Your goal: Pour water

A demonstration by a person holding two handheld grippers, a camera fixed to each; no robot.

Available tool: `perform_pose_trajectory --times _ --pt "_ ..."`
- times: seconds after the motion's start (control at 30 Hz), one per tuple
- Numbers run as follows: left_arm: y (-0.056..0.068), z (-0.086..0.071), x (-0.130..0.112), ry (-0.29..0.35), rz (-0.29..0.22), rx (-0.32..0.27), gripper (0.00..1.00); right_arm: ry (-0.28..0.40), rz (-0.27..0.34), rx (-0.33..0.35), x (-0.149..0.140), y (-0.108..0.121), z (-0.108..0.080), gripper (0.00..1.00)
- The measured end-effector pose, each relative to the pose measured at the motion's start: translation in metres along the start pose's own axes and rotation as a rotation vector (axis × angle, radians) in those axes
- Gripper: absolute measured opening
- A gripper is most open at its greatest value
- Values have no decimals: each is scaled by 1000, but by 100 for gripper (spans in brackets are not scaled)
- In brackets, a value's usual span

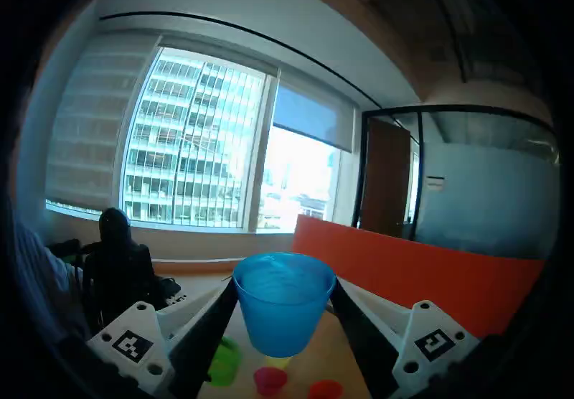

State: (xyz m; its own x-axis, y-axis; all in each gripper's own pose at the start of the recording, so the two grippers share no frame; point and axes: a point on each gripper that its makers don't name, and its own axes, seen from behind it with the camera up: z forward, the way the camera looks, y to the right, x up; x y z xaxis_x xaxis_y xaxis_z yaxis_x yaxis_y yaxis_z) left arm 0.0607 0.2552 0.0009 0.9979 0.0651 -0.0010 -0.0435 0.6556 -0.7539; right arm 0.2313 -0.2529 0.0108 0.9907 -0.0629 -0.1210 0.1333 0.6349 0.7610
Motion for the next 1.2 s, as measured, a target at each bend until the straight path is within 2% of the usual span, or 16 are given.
perform_pose_trajectory --times 0.23,0.7,0.9,1.07,1.2 --pt "-13 -7 -4 -5 5 35 87 -21 11 -29 -13 13 -9 91" --pt "-45 -33 -13 -31 9 121 87 -42 41 -98 -33 41 -43 91" --pt "-53 -41 -15 -35 8 144 87 -34 49 -115 -34 50 -55 91" --pt "-57 -43 -17 -40 3 153 87 -31 60 -97 -36 45 -55 91" --pt "-55 -45 -18 -46 7 151 87 -38 61 -81 -40 38 -52 91"
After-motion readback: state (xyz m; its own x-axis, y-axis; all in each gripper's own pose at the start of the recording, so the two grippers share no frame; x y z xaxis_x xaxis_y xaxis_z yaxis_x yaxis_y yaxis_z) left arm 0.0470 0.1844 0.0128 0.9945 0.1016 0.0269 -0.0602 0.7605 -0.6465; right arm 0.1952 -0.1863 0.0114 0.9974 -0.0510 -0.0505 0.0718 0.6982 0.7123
